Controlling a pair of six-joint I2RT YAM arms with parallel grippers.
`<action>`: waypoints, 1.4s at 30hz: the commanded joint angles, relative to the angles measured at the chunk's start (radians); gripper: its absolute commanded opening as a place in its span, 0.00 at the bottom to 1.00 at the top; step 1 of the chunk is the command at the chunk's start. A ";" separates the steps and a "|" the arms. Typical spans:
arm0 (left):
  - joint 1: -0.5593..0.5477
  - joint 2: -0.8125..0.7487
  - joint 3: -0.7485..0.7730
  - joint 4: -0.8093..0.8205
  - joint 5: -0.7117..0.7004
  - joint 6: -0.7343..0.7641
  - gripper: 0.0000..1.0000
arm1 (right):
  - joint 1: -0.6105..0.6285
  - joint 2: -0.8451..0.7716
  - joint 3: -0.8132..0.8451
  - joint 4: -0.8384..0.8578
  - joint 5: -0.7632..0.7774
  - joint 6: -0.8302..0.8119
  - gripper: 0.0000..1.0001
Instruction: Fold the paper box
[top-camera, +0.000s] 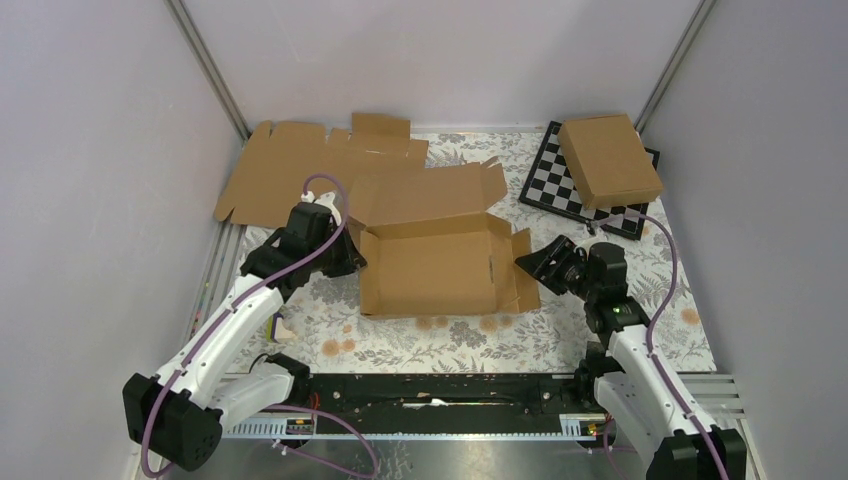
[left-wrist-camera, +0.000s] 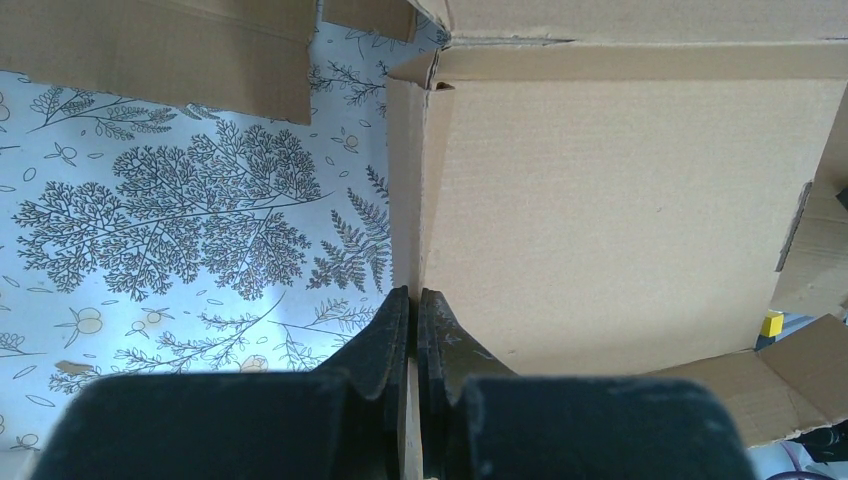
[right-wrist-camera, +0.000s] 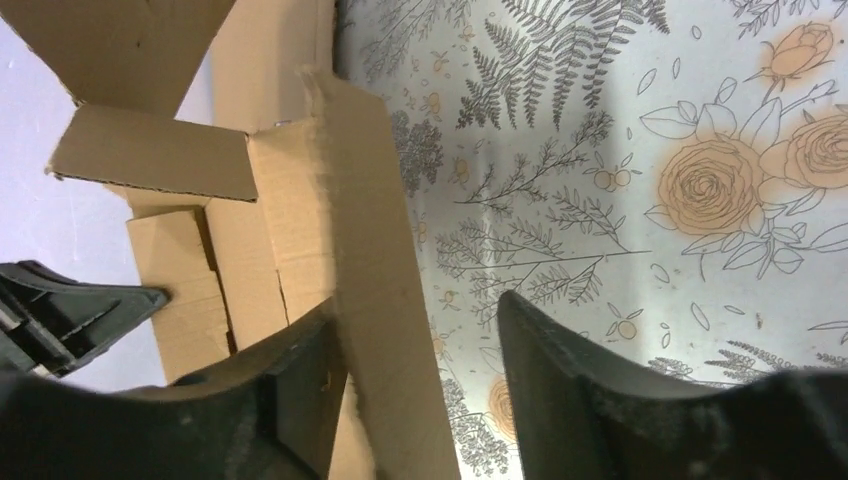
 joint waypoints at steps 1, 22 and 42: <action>0.006 -0.021 0.054 0.040 -0.010 0.008 0.00 | -0.002 -0.003 0.084 -0.111 0.046 -0.153 0.43; -0.168 0.193 0.007 0.099 -0.306 -0.086 0.00 | 0.088 0.159 0.321 -0.229 0.001 -0.306 0.11; -0.210 0.298 -0.052 0.229 -0.312 -0.118 0.00 | 0.267 0.417 0.282 -0.055 -0.024 -0.277 0.44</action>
